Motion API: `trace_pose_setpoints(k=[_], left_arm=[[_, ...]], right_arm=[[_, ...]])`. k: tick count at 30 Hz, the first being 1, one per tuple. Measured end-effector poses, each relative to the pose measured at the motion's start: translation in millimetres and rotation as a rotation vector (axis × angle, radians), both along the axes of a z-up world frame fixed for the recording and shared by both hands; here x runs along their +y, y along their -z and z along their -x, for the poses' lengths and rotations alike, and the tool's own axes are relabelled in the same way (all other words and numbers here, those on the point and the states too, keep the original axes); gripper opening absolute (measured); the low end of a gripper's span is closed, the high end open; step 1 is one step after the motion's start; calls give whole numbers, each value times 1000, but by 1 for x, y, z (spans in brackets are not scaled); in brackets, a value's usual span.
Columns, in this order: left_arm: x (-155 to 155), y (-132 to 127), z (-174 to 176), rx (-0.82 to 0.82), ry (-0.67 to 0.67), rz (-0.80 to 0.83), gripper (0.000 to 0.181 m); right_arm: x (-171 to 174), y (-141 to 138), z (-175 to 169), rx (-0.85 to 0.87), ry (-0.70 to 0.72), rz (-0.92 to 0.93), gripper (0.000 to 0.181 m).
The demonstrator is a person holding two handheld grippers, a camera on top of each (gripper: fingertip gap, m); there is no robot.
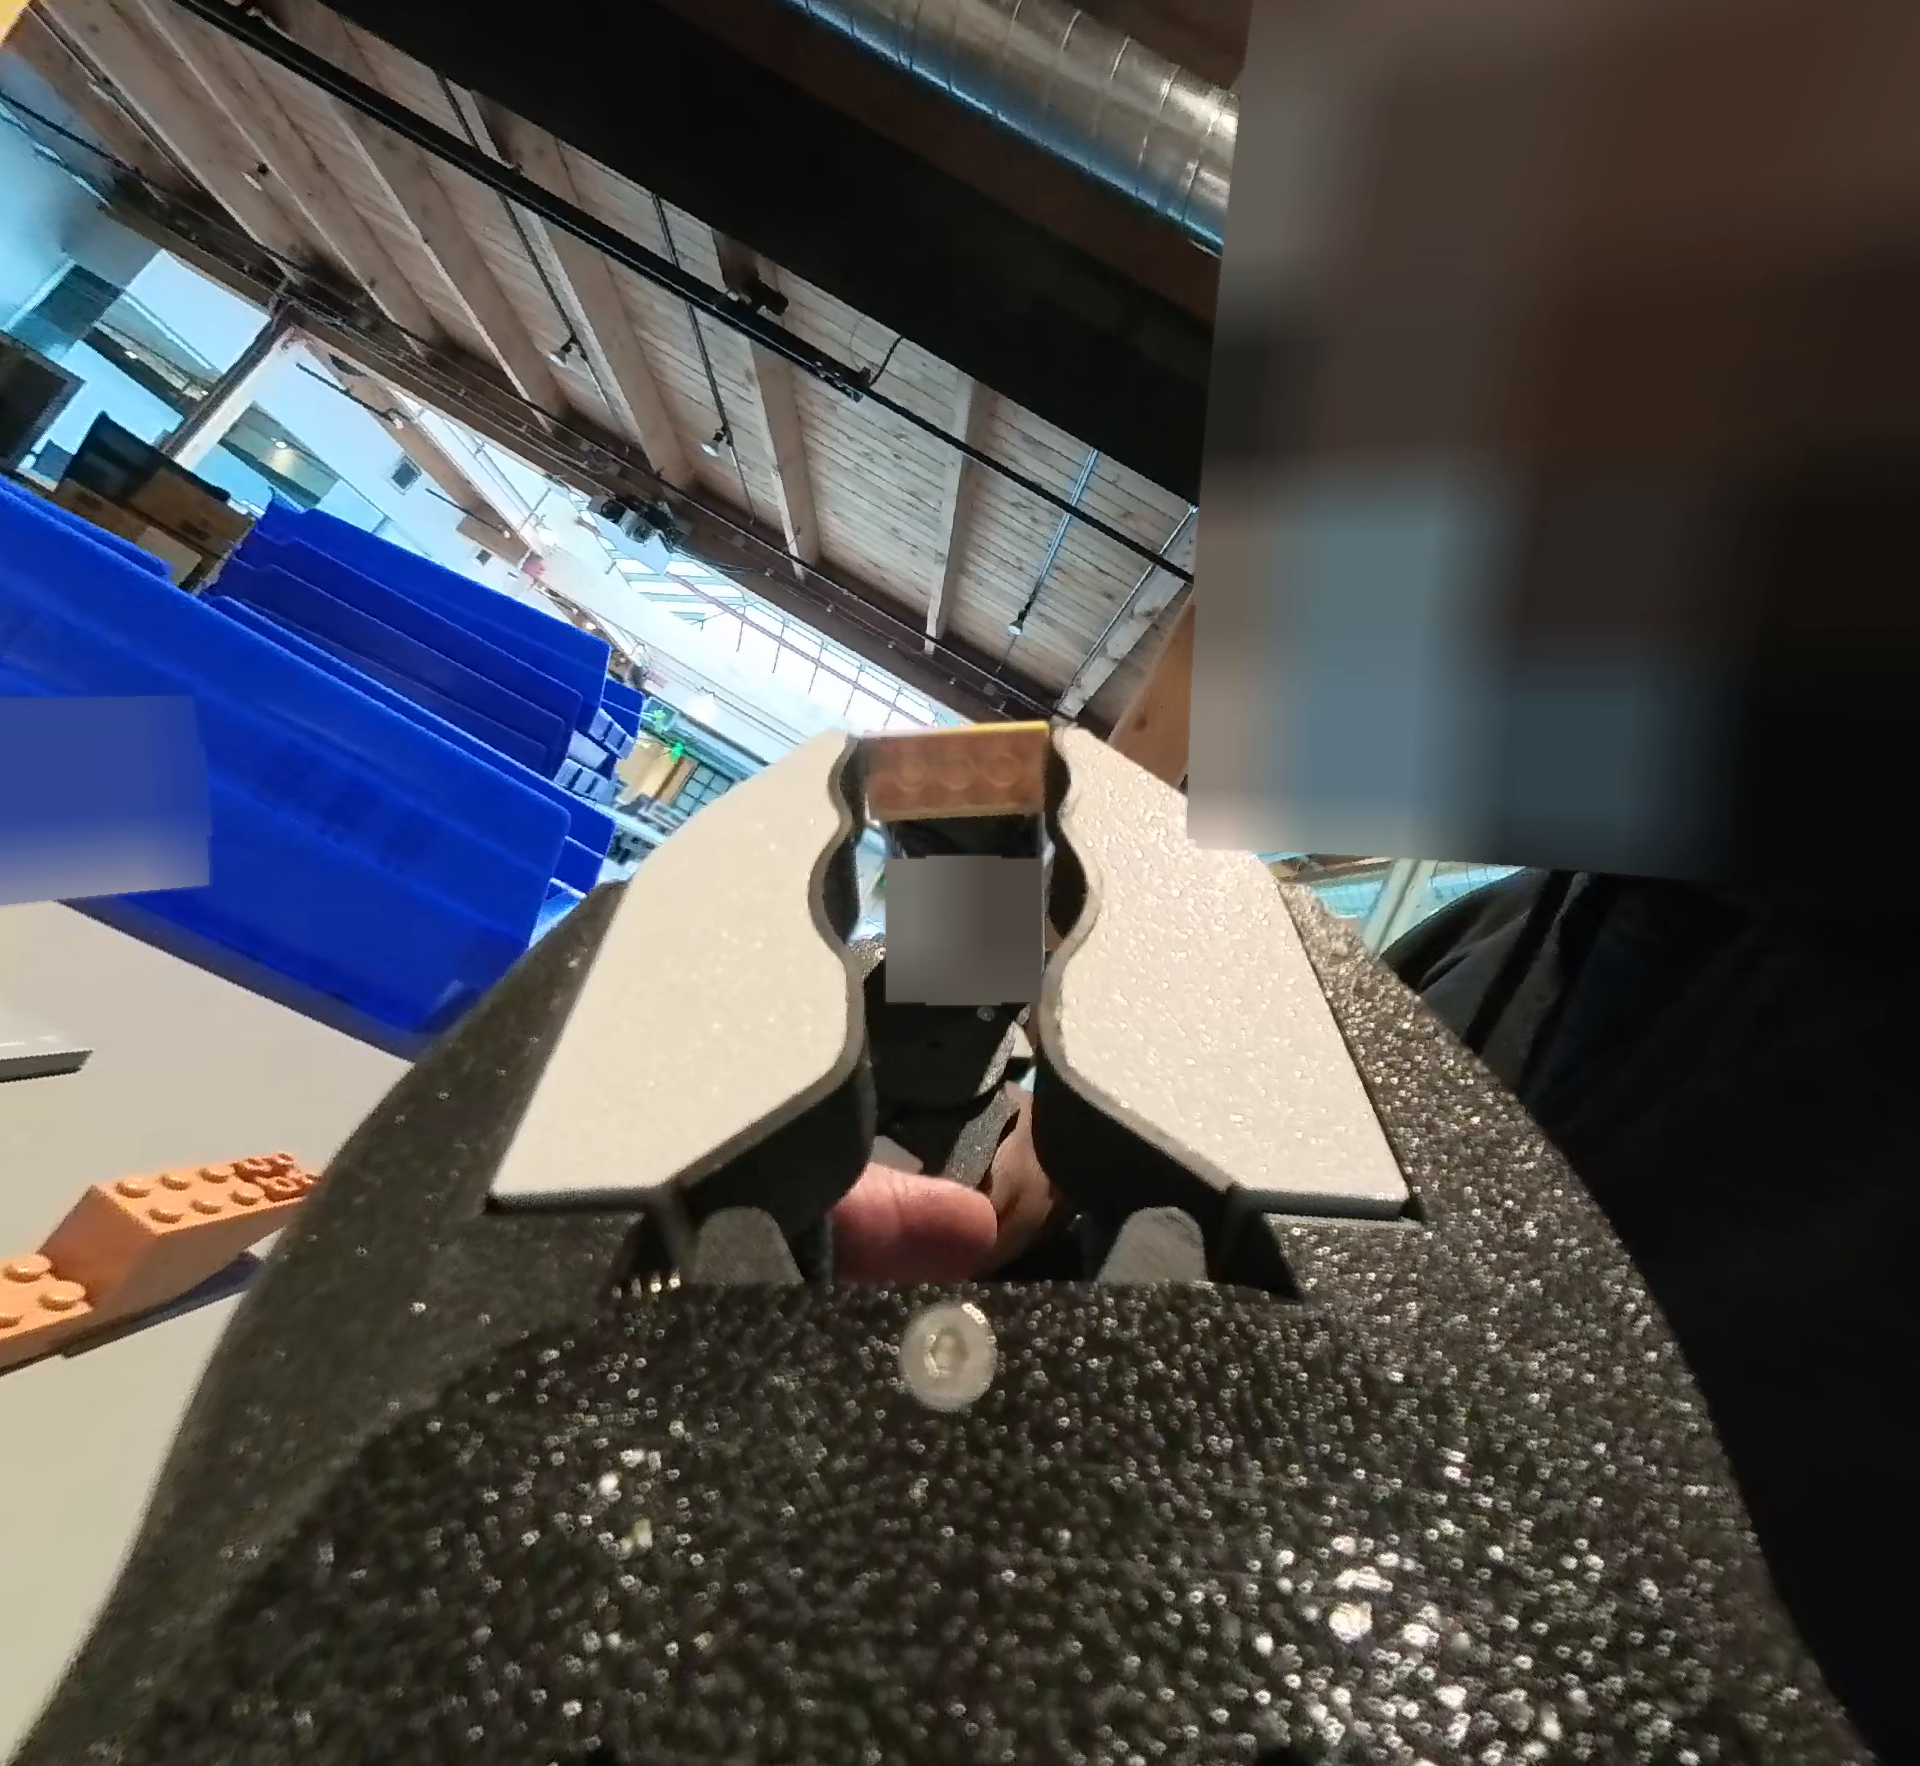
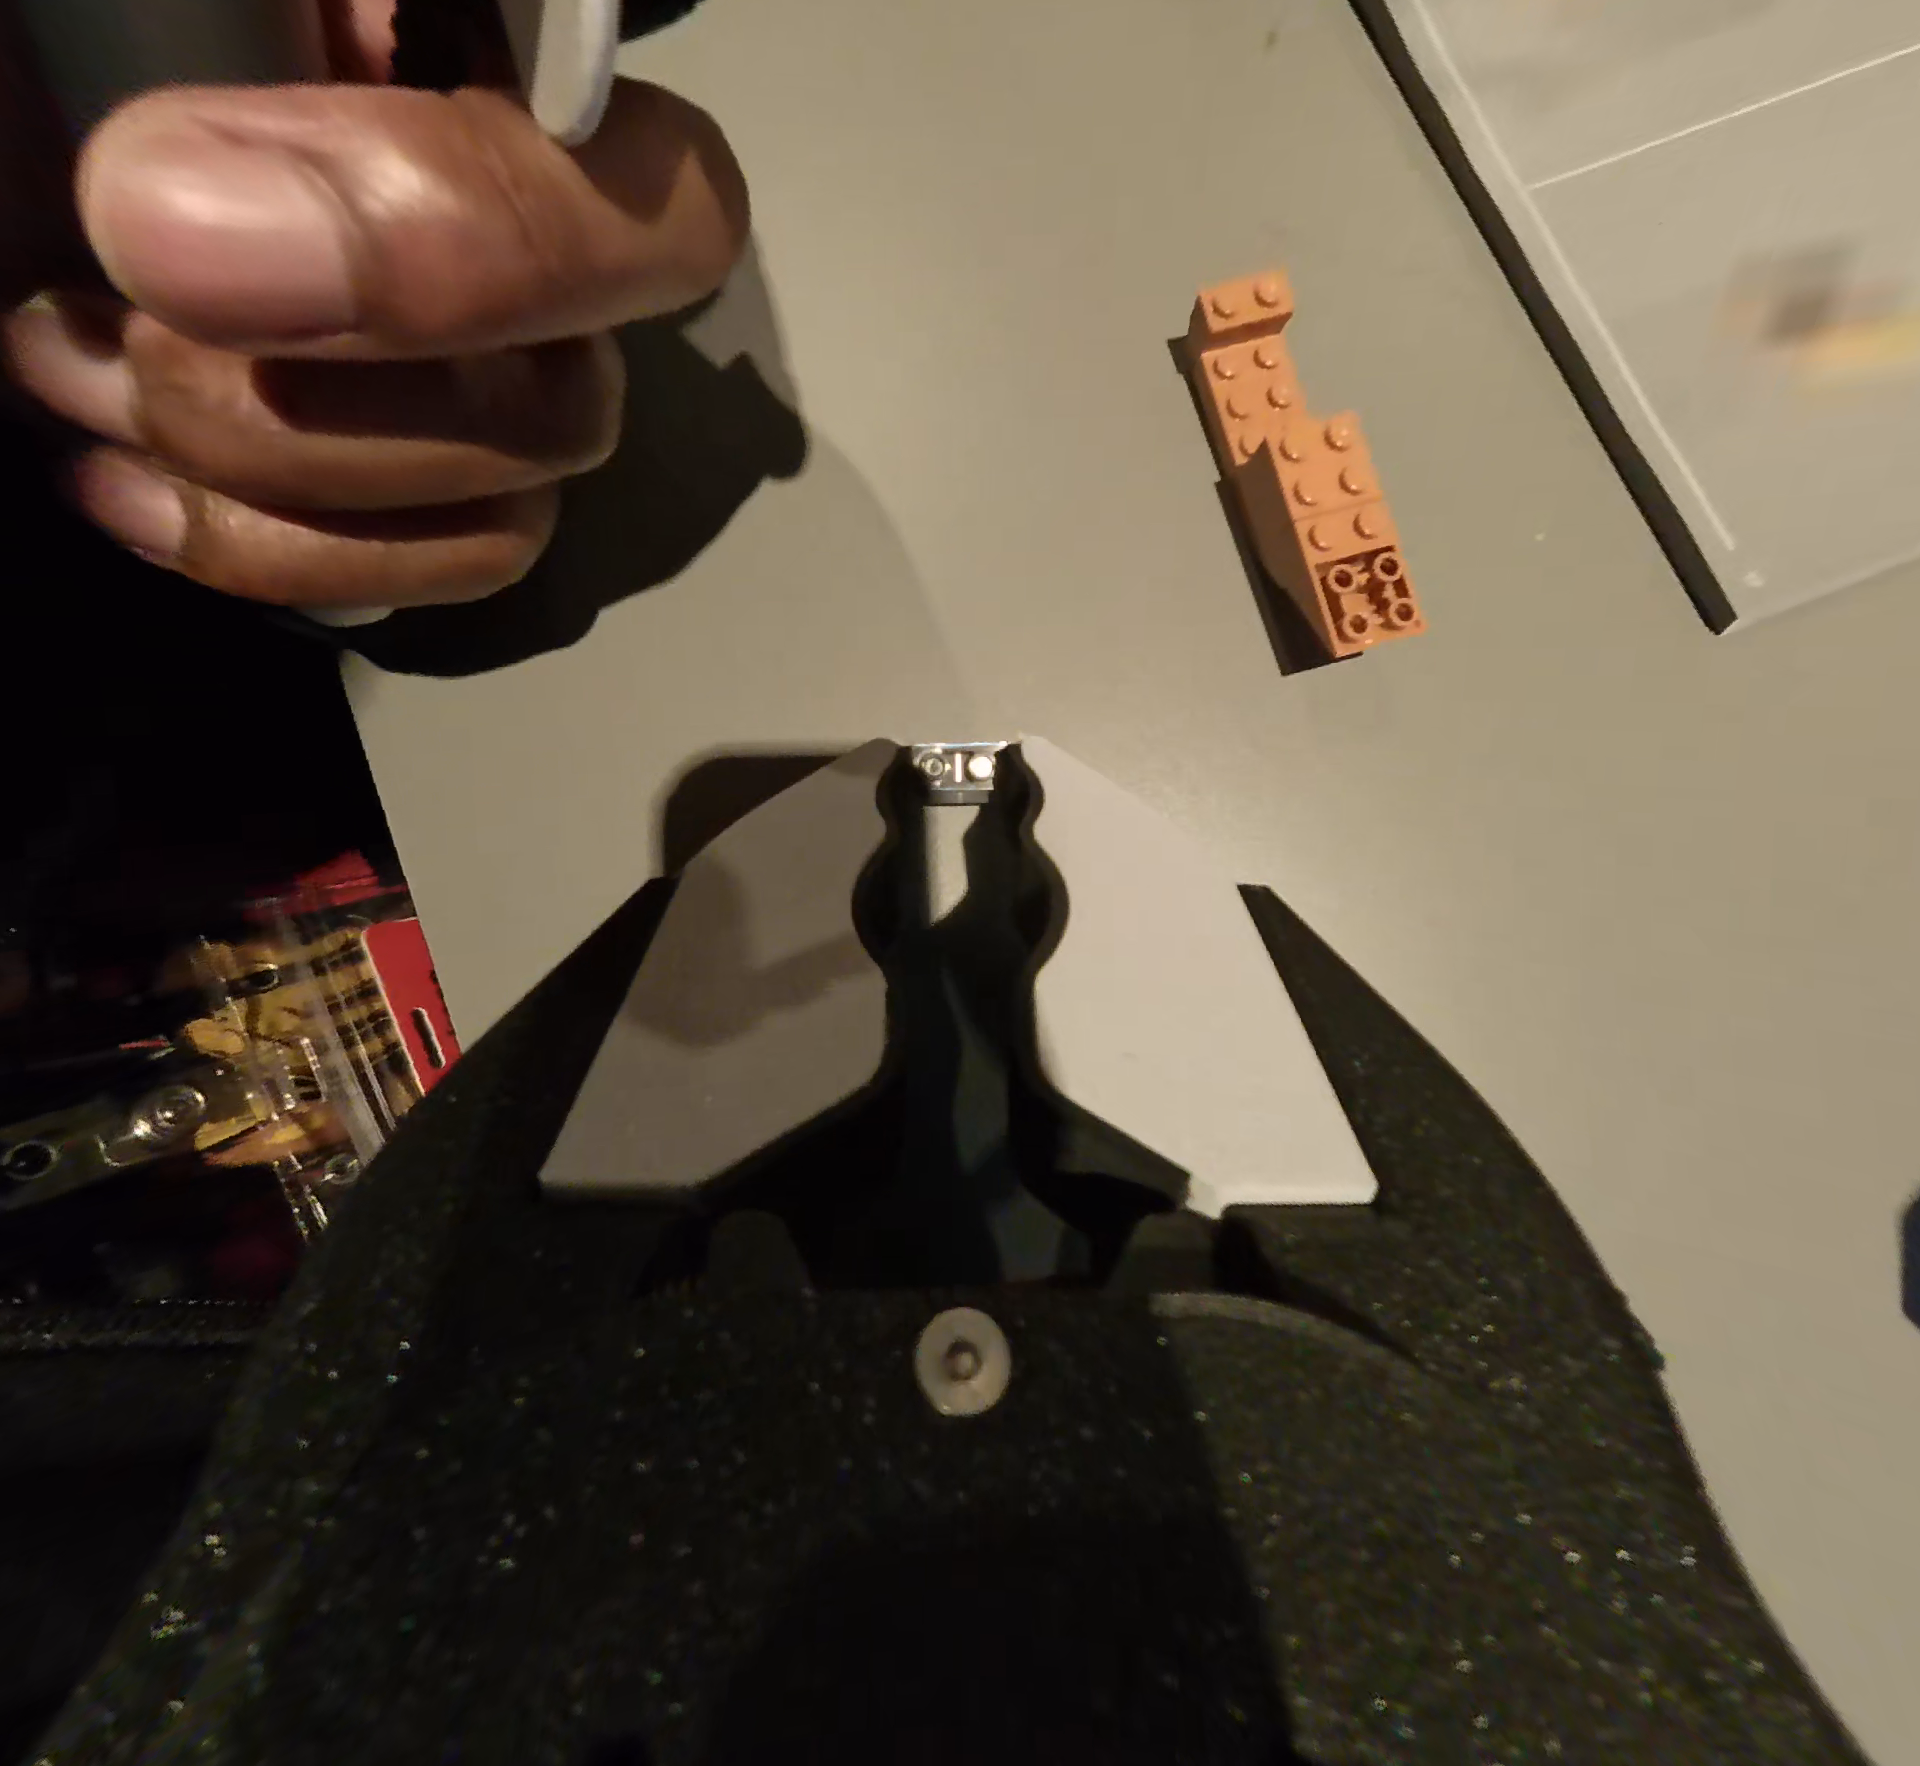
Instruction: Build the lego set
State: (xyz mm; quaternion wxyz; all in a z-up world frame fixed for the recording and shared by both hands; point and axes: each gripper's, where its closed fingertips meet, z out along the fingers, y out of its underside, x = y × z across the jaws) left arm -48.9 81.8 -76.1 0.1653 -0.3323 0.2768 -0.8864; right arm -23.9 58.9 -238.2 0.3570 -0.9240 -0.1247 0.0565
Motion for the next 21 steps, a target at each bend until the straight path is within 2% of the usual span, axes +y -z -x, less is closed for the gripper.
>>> trace_pose_setpoints(k=[1,10,16,21], left_arm=[[-1,0,0,1,-3,-7,32],[-2,-1,1,-3,-7,-21,32],[1,-2,5,-6,-16,-18,32],[4,-2,7,-6,-18,-11,32]], right_arm=[[1,0,1,0,0,-1,16],[1,1,1,-72,-22,46,17],[3,0,-1,-81,-18,28,32],[-3,-9,-3,-189,-129,-58,36]])
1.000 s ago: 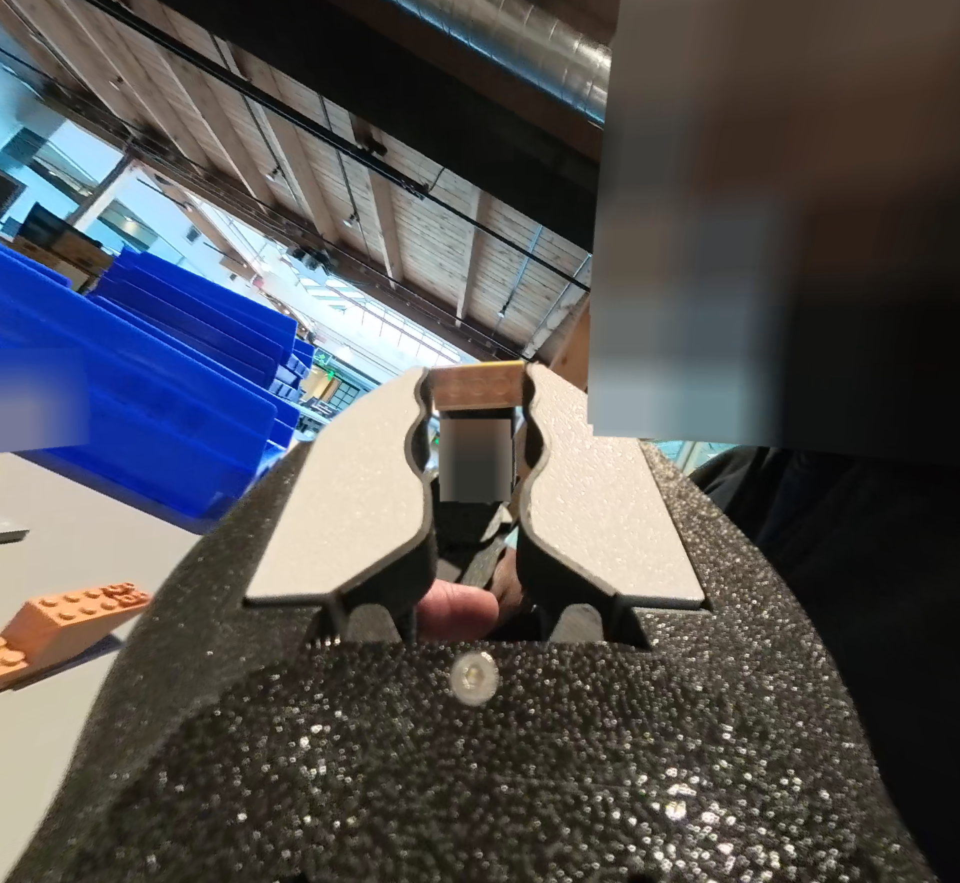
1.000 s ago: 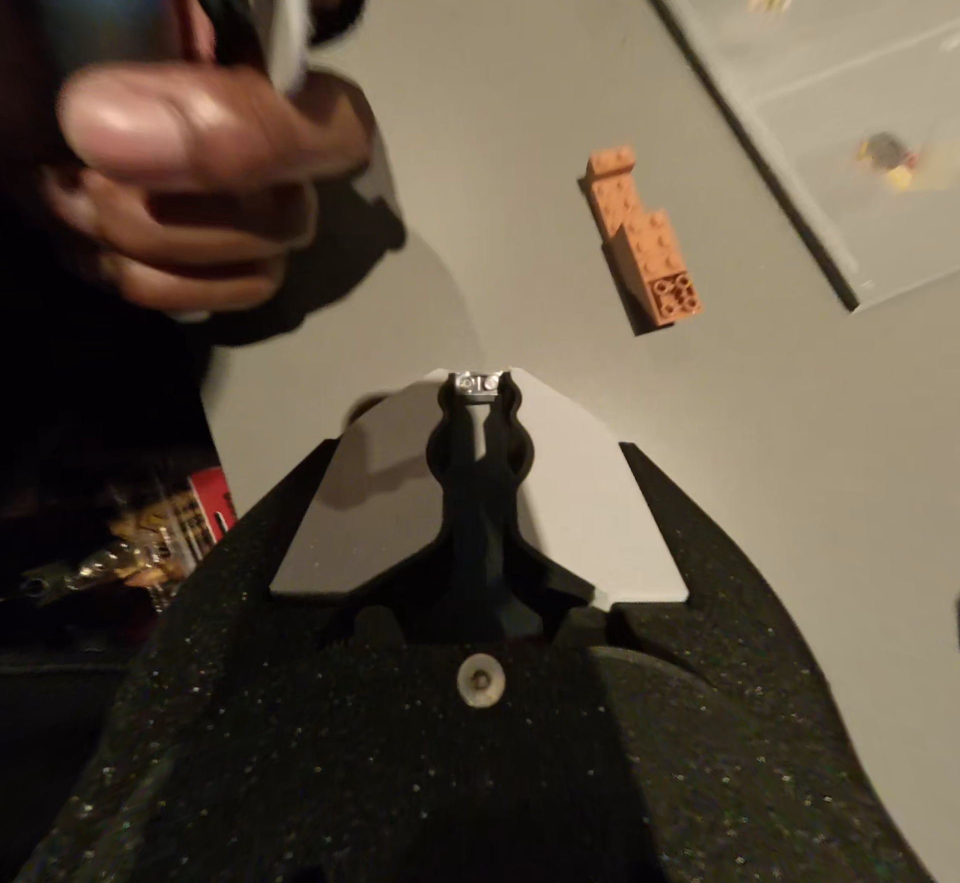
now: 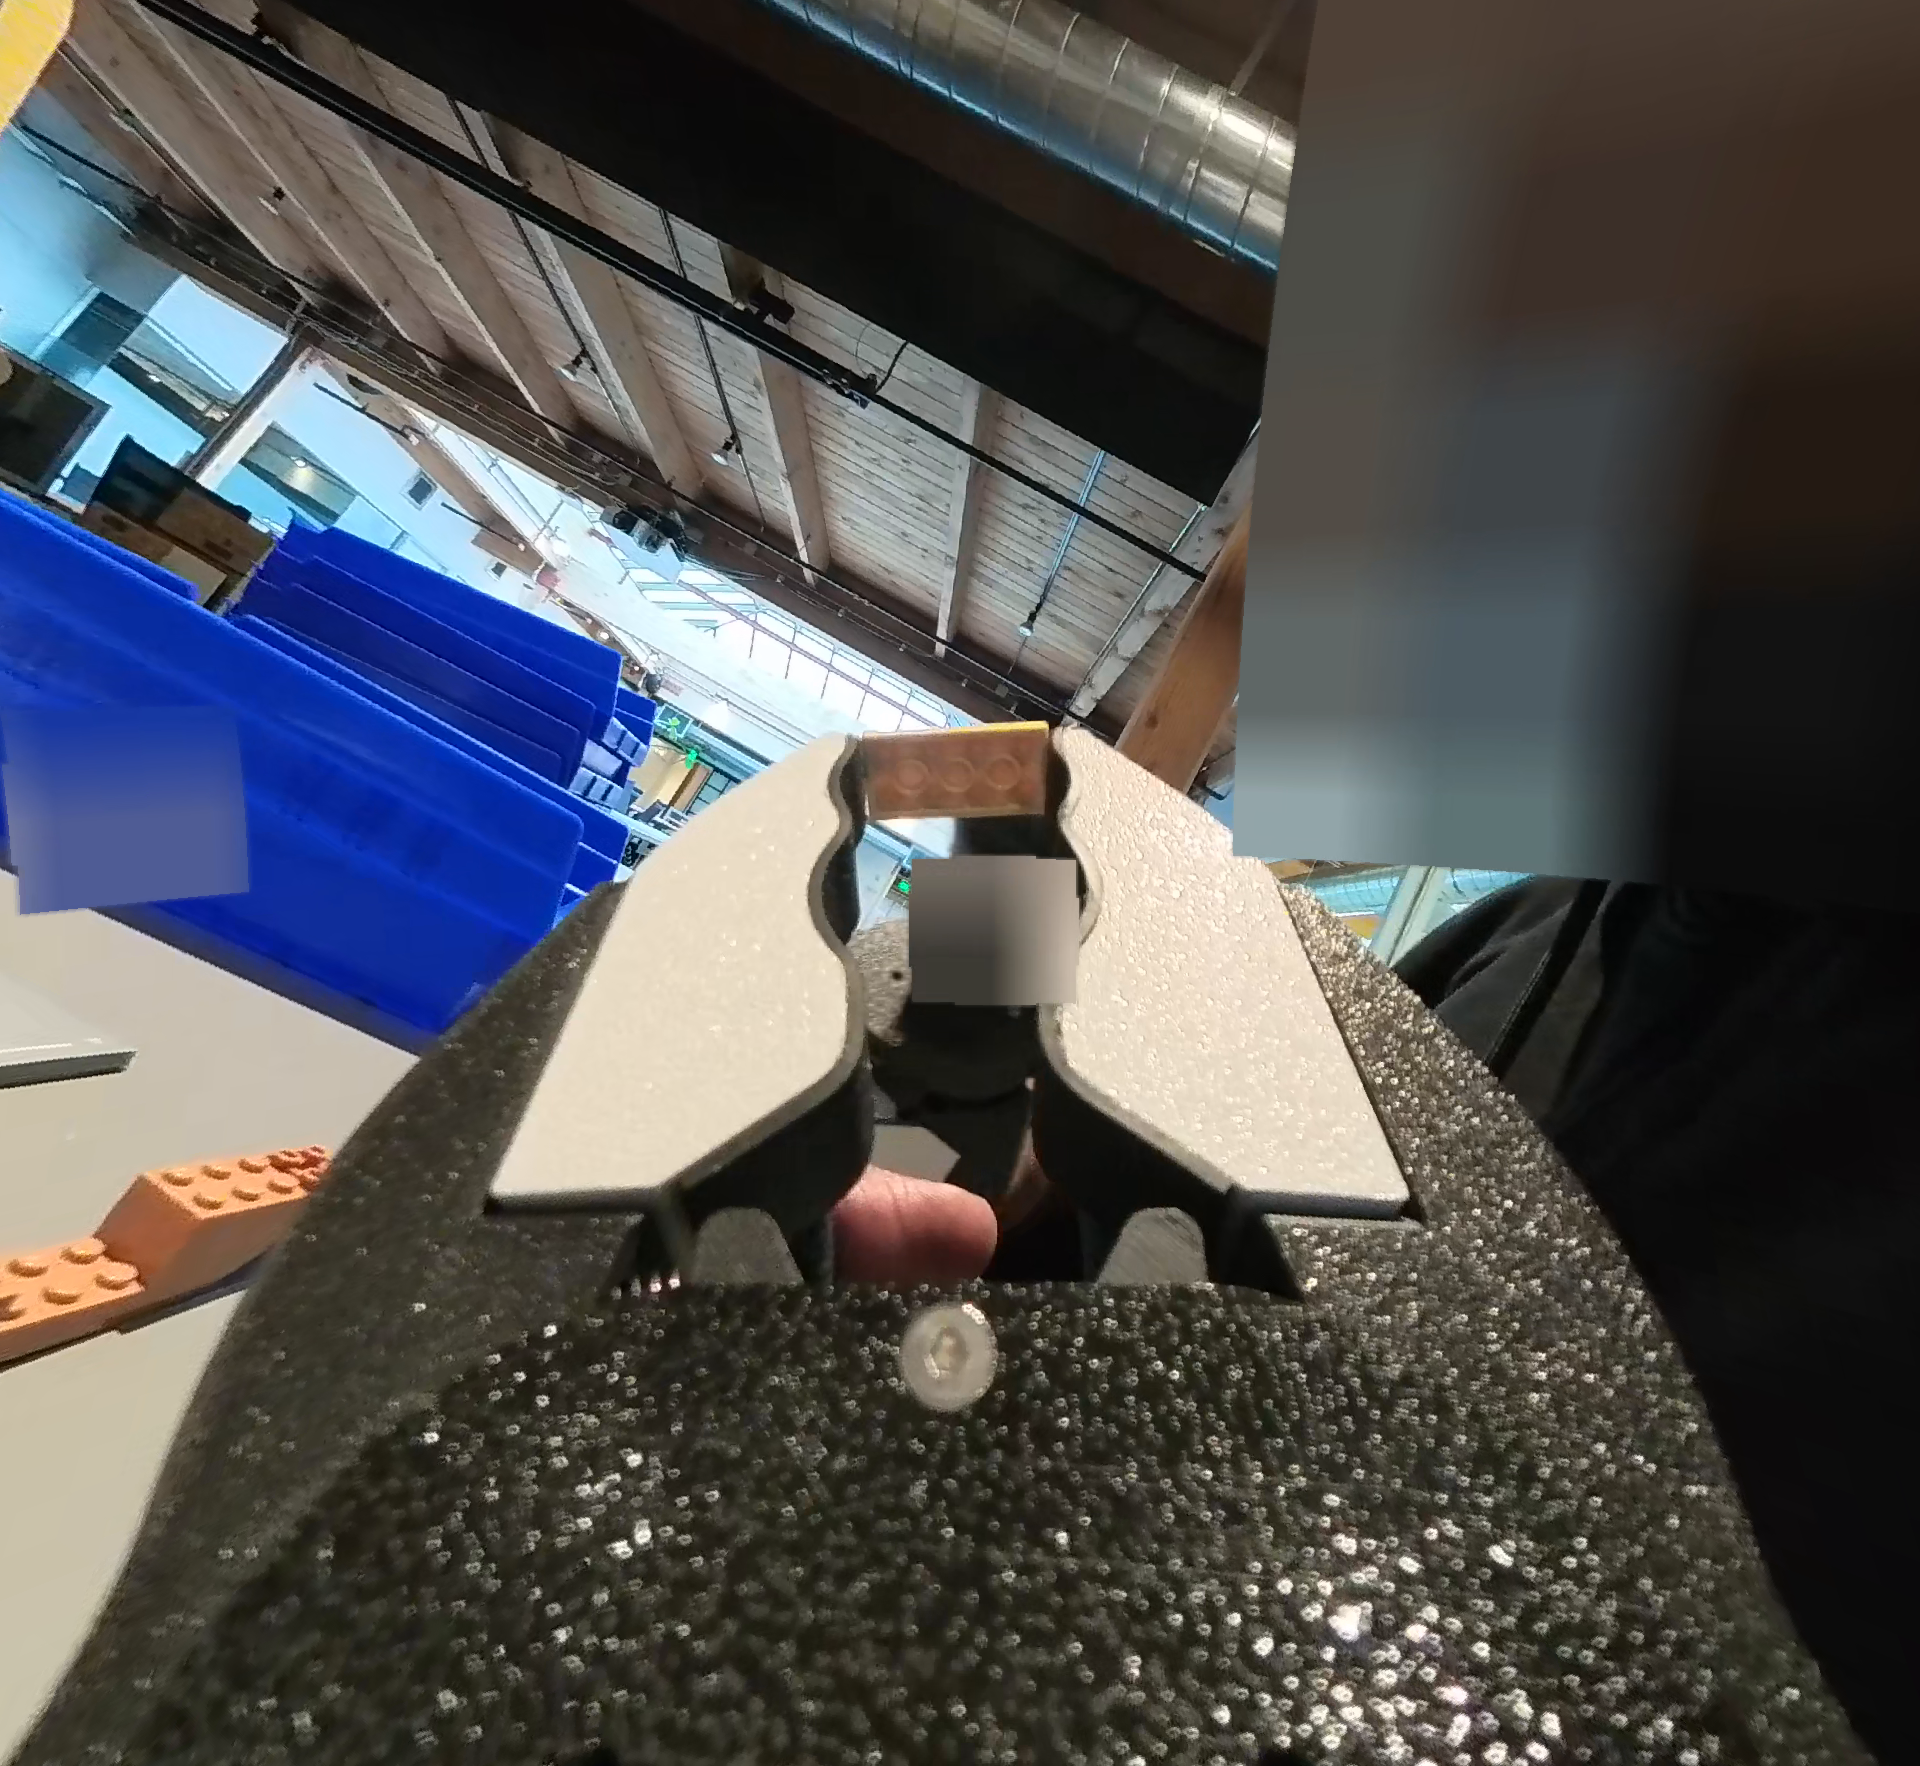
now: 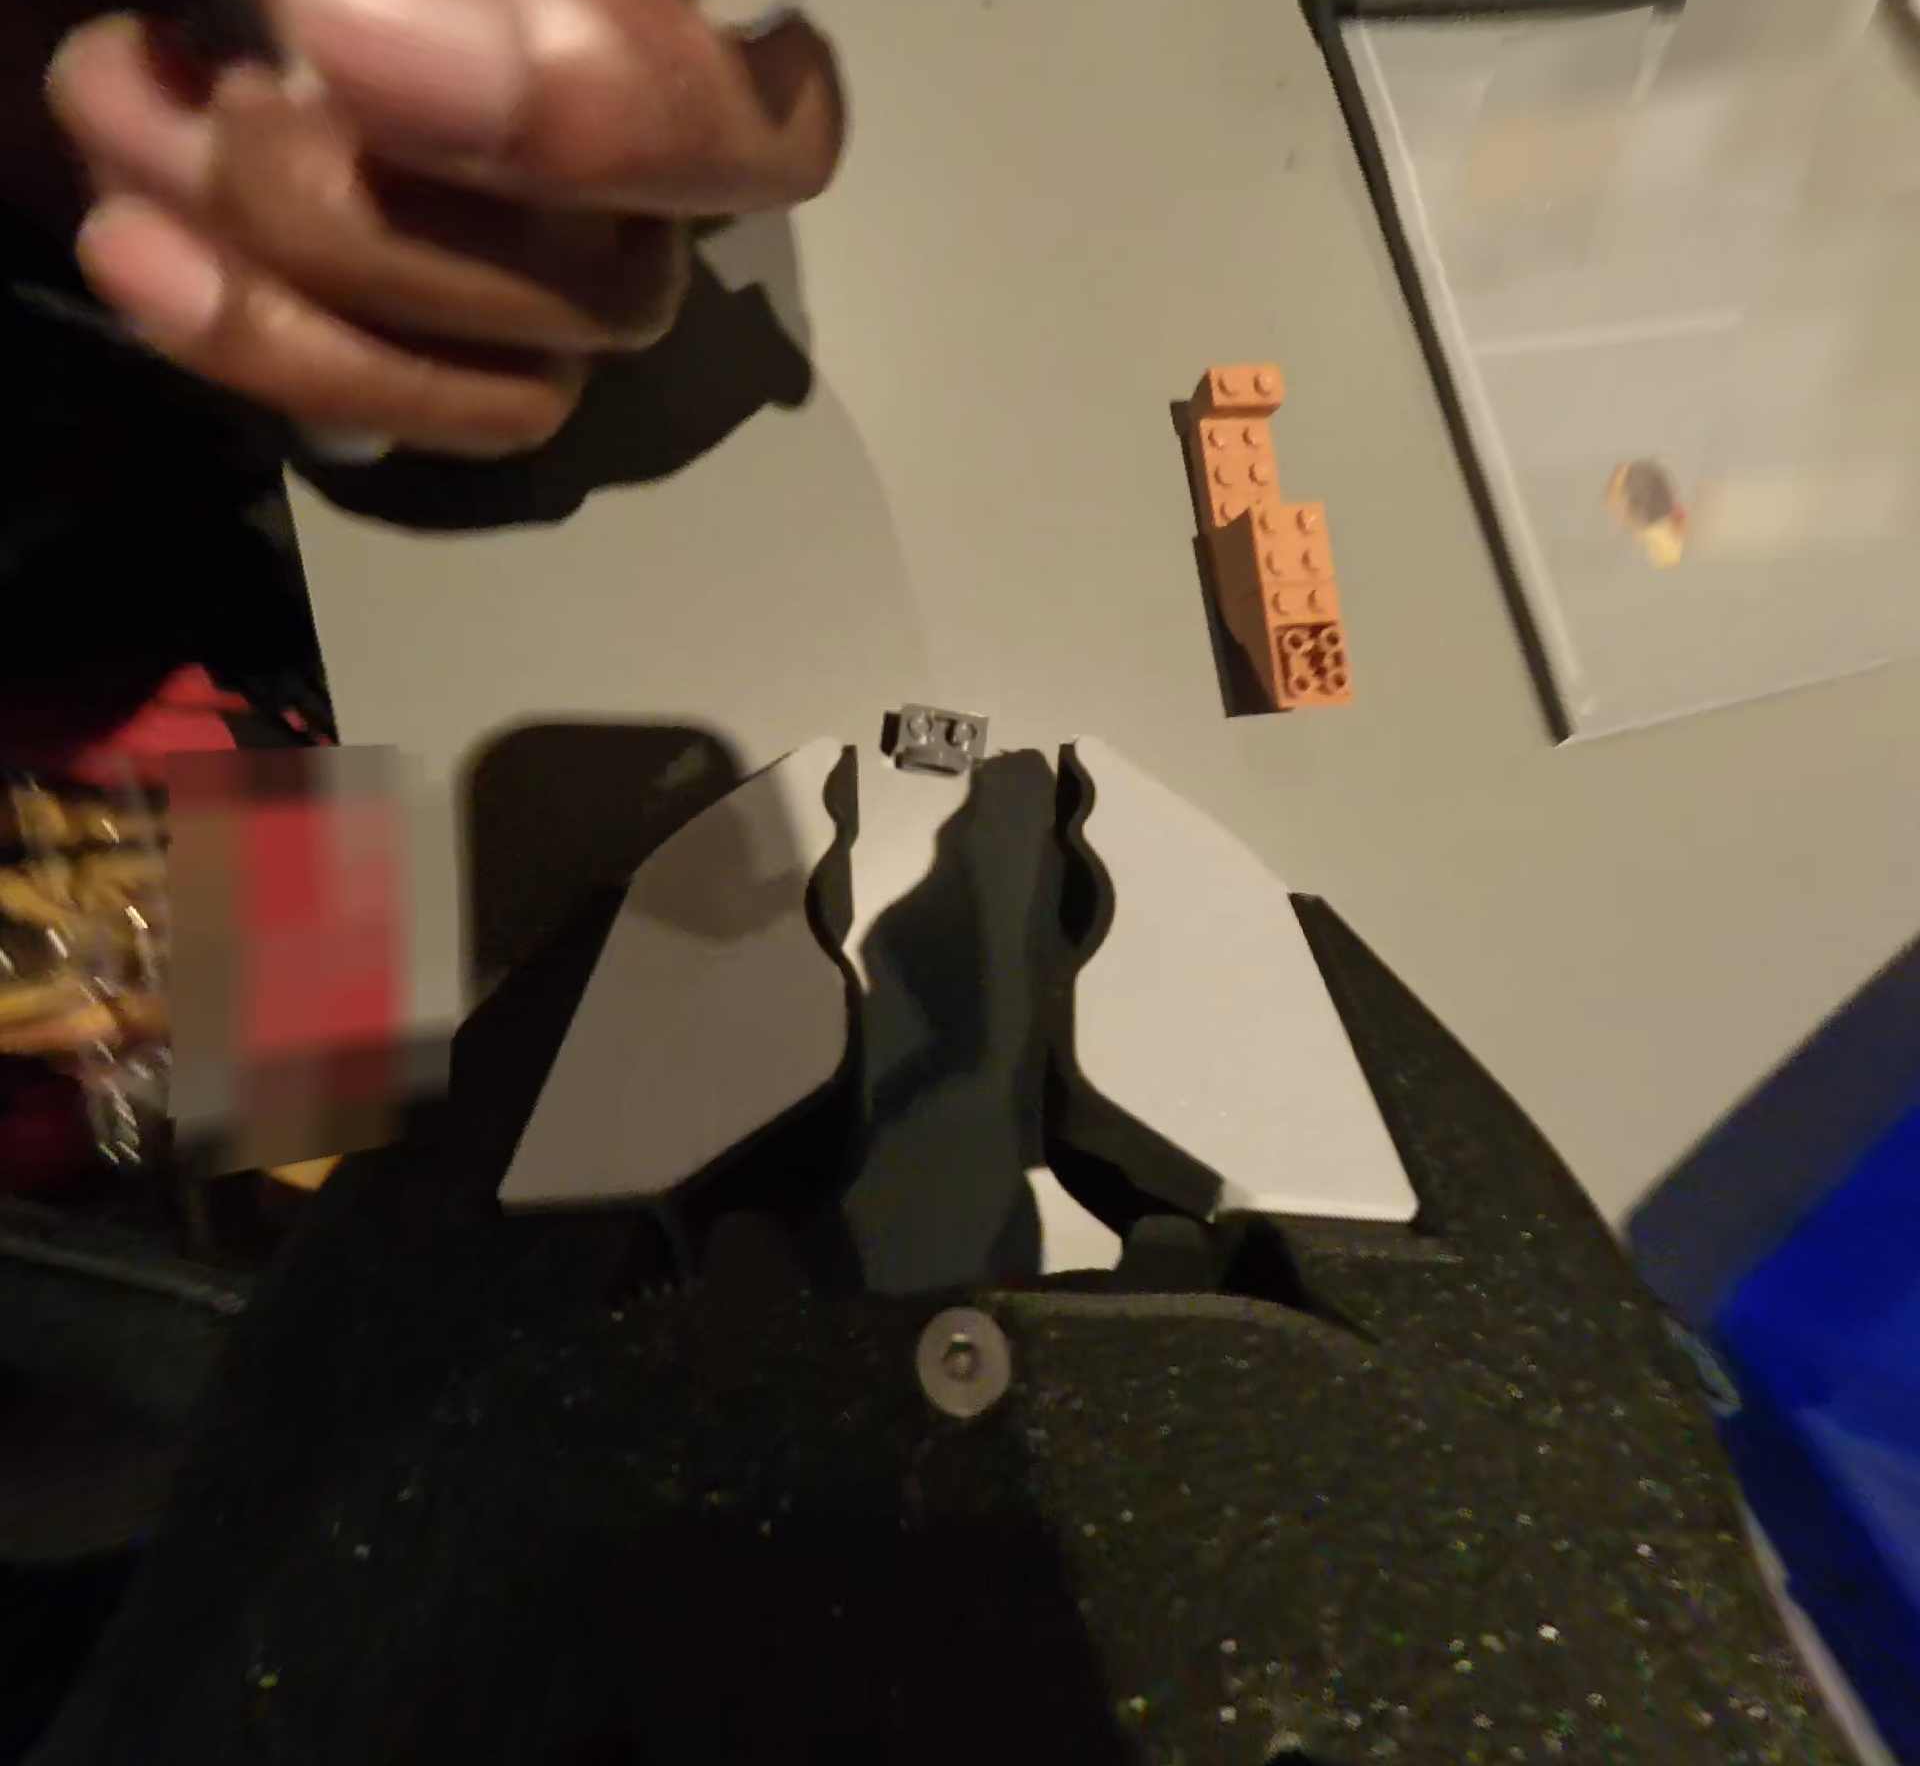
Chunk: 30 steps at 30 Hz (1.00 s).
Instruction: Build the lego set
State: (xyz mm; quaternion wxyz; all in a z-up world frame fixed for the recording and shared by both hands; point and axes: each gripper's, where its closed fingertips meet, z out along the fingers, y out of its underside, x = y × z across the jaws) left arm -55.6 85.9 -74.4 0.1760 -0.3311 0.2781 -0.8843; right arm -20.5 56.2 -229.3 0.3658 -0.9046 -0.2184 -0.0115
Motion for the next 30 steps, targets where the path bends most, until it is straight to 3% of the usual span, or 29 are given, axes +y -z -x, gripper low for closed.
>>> trace_pose_setpoints(k=[4,8,14,19,30], left_arm=[[1,0,0,-1,7,11,32],[7,2,-1,33,50,83,32],[5,12,-13,130,146,281,32],[-3,20,-19,169,196,416,32],[-20,23,-19,212,201,333,32]], right_arm=[[2,-15,-4,-94,-61,-99,37],[19,-62,7,-204,-110,-430,32],[31,-114,18,-284,-60,-790,25],[37,-115,28,-381,-52,-827,24],[26,-119,25,-411,-10,-847,4]])
